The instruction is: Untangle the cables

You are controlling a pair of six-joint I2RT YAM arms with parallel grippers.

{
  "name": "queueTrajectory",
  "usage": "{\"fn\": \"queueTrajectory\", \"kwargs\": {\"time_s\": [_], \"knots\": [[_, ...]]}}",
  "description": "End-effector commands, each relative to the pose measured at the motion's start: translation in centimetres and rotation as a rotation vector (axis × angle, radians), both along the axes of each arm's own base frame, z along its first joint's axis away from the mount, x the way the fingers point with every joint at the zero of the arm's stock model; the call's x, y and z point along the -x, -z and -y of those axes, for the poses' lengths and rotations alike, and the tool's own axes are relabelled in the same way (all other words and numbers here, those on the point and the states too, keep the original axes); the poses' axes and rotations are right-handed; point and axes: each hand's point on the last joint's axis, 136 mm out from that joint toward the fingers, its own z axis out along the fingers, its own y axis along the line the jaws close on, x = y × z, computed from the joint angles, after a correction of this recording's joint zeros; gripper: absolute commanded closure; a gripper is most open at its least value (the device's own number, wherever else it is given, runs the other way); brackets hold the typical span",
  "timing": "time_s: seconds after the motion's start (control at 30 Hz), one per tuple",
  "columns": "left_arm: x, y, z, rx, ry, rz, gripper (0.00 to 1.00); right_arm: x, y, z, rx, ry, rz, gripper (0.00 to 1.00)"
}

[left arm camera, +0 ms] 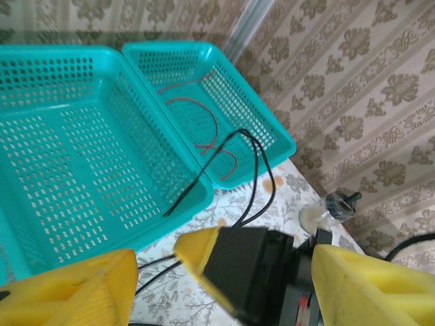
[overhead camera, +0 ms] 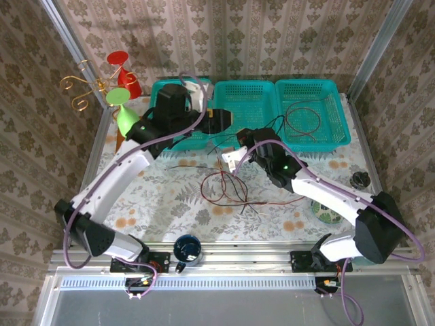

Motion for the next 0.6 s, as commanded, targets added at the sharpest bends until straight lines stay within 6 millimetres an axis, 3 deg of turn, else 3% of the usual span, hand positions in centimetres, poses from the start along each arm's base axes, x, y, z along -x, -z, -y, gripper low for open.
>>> {"fn": "queueTrajectory", "kwargs": {"time_s": [0.0, 0.17, 0.3, 0.57], "knots": [[0.5, -1.8, -2.8, 0.025, -0.053, 0.093, 0.3, 0.2, -1.0, 1.0, -0.065, 0.051, 0.022, 1.0], [1.4, 0.9, -6.5, 0.021, -0.112, 0.058, 0.3, 0.3, -1.8, 1.4, -0.09, 0.061, 0.027, 1.0], [2.5, 2.1, -8.5, 0.014, -0.135, 0.028, 0.31, 0.3, -4.9, 2.4, -0.191, 0.09, 0.019, 1.0], [2.3, -3.5, -11.6, 0.221, -0.16, 0.056, 0.31, -1.3, -13.7, 5.5, -0.414, 0.313, 0.097, 1.0]]}}
